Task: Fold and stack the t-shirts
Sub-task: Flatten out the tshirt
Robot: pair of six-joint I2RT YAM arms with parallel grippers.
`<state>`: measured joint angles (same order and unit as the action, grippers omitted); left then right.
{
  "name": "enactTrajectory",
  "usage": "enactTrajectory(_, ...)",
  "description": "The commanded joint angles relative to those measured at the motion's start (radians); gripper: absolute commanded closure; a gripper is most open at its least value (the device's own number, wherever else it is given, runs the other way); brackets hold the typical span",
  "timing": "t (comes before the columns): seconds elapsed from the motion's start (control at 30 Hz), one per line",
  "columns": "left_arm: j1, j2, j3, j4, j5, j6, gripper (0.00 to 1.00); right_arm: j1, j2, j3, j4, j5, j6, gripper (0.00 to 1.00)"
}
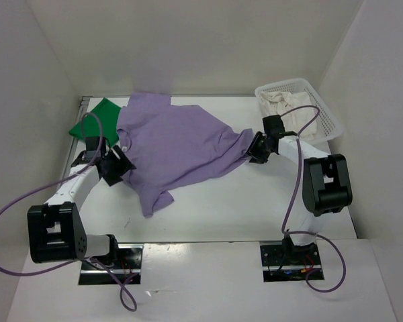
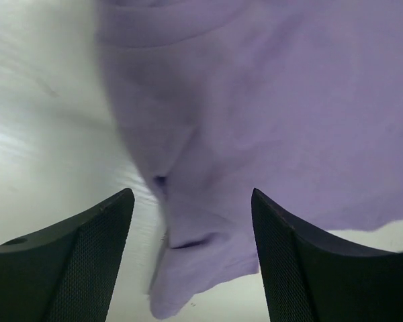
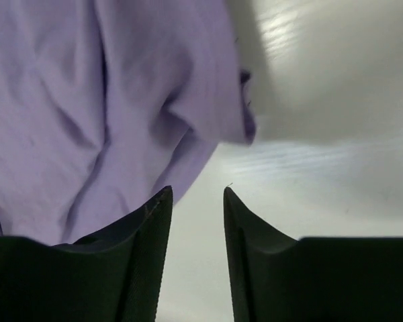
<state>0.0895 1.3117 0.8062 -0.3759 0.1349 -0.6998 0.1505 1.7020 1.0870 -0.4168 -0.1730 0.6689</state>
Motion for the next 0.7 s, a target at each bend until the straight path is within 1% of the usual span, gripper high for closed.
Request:
enactTrajectory(0.0,0.039,-0.036,0.002,0.052,-0.007,-0.041,0.22,-0.034,0.039,0.031,0.108,-0.002,0.014,0.56)
enactTrajectory(0.03,0.039,-0.023,-0.016,0.069,-0.008,-0.041,0.22,-0.034,0.048,0.04,0.108,0.018,0.014,0.53)
enactTrajectory(0.07,0.039,0.015,-0.025,0.107,-0.008,-0.055,0.22,-0.034,0.071,0.053,0.108,0.05,0.014,0.53)
enactTrajectory(0.13,0.049,0.067,-0.035,0.144,0.025,-0.055,0.22,-0.045,0.094,0.082,0.119,0.062,0.014,0.5)
enactTrajectory(0.17,0.049,0.12,-0.035,0.169,0.025,-0.055,0.22,-0.045,0.126,0.096,0.119,0.076,0.014,0.5)
enactTrajectory(0.2,0.049,0.141,-0.035,0.184,0.025,-0.055,0.22,-0.045,0.142,0.122,0.119,0.089,0.014,0.5)
enactTrajectory(0.27,0.049,0.172,-0.006,0.193,0.025,-0.055,0.34,-0.045,0.169,0.148,0.109,0.089,0.014,0.5)
enactTrajectory(0.33,0.049,0.181,0.005,0.203,0.025,-0.055,0.45,-0.045,0.191,0.175,0.122,0.098,0.005,0.55)
enactTrajectory(0.37,0.049,0.172,0.005,0.203,0.025,-0.046,0.53,-0.045,0.206,0.185,0.122,0.098,0.005,0.56)
enactTrajectory(0.4,0.049,0.172,0.016,0.203,0.013,-0.046,0.56,-0.045,0.225,0.203,0.122,0.098,0.005,0.56)
enactTrajectory(0.47,0.049,0.191,0.025,0.19,0.002,-0.032,0.56,-0.045,0.246,0.226,0.106,0.109,-0.008,0.56)
enactTrajectory(0.5,0.049,0.192,0.025,0.19,0.002,-0.021,0.56,-0.045,0.246,0.235,0.096,0.109,-0.008,0.68)
enactTrajectory(0.53,0.049,0.204,0.025,0.19,0.011,-0.021,0.74,-0.045,0.255,0.235,0.096,0.109,-0.008,0.76)
enactTrajectory(0.57,0.049,0.195,0.025,0.181,0.011,-0.021,0.82,-0.045,0.246,0.235,0.096,0.109,-0.008,0.83)
enactTrajectory(0.6,0.049,0.176,0.025,0.17,0.034,-0.021,0.87,-0.045,0.231,0.226,0.084,0.109,-0.008,0.93)
enactTrajectory(0.63,0.049,0.153,0.025,0.17,0.034,-0.021,0.91,-0.045,0.188,0.226,0.084,0.118,-0.008,0.97)
enactTrajectory(0.67,0.049,0.103,0.063,0.126,0.034,-0.021,0.95,-0.032,0.162,0.226,0.073,0.127,-0.008,1.0)
